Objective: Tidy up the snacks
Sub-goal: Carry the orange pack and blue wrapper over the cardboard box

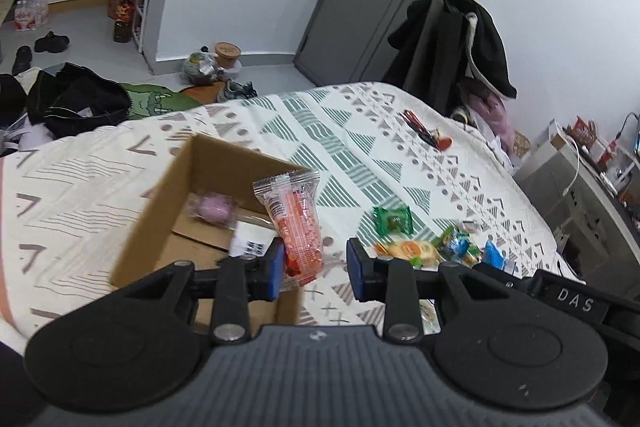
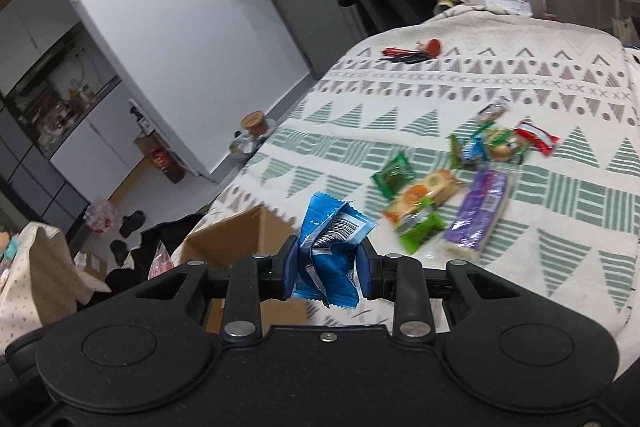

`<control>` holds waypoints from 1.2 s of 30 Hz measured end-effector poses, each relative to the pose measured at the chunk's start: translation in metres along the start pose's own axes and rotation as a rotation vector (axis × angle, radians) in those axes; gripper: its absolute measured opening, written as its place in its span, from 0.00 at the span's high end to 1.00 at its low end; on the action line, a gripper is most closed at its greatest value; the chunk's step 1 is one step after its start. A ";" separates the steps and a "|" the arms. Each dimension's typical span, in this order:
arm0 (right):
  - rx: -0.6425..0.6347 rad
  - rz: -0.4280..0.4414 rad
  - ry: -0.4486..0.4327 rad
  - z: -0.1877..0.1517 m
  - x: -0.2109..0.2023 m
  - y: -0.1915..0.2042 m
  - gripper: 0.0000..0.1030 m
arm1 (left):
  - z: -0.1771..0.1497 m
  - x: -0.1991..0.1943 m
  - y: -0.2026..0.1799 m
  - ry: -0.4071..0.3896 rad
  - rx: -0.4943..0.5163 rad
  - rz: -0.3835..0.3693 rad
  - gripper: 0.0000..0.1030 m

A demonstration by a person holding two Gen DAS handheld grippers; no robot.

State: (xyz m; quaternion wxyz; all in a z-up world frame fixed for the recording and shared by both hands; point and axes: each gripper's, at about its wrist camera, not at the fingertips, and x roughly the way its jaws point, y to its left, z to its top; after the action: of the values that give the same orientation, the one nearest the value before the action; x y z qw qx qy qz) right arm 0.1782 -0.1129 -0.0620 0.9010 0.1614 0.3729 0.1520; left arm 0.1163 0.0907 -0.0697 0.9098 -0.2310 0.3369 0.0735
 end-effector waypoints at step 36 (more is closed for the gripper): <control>-0.043 0.117 0.080 -0.018 0.078 0.083 0.71 | 0.030 0.045 0.097 0.077 -0.108 -0.015 0.66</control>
State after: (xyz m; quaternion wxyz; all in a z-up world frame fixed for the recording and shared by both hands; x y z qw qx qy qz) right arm 0.2049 -0.0042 -0.0891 0.8782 0.1571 0.3952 0.2187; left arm 0.1399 0.1893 -0.1148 0.8828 -0.2850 0.3656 0.0760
